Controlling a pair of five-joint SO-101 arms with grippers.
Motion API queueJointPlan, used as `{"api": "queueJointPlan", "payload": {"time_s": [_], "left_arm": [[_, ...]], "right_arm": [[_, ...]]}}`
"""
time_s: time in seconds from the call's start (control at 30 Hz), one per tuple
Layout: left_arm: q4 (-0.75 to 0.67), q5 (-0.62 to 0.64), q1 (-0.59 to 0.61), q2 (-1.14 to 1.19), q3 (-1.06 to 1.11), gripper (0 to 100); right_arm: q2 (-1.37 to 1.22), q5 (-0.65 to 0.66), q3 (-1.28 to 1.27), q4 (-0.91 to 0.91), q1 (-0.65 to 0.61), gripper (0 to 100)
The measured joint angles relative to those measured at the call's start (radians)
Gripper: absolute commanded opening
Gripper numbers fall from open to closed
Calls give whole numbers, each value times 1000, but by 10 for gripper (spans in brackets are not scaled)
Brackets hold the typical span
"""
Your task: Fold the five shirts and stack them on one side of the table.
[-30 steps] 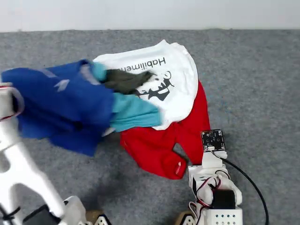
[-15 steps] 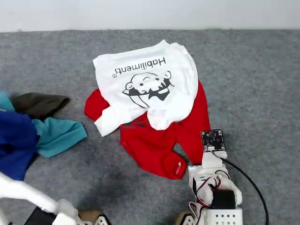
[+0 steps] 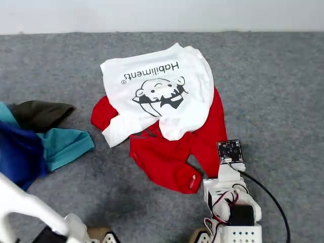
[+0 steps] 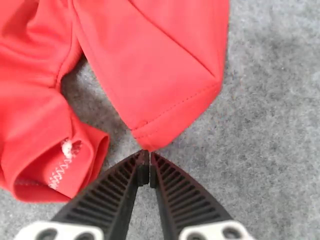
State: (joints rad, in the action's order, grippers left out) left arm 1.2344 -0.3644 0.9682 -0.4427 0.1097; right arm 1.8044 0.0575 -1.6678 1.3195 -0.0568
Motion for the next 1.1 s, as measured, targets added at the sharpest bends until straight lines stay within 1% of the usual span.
{"api": "queueJointPlan", "payload": {"time_s": [0.1,0.17,0.33,0.47,0.6,0.8,1.0,1.1], "left_arm": [[51,0,-80,-55,0,290],[97,0,-157,-81,0,290],[218,0,-419,-77,3,290],[233,0,-628,25,64,290],[218,0,-778,198,86,290],[135,5,-881,474,84,290],[71,5,-904,694,38,288],[41,5,-904,792,6,225]], "right_arm": [[0,0,0,0,0,9],[0,0,0,0,0,9],[0,0,0,0,0,9],[0,0,0,0,0,9],[0,0,0,0,0,9],[0,0,0,0,0,9],[0,0,0,0,0,9],[0,0,0,0,0,9]]}}
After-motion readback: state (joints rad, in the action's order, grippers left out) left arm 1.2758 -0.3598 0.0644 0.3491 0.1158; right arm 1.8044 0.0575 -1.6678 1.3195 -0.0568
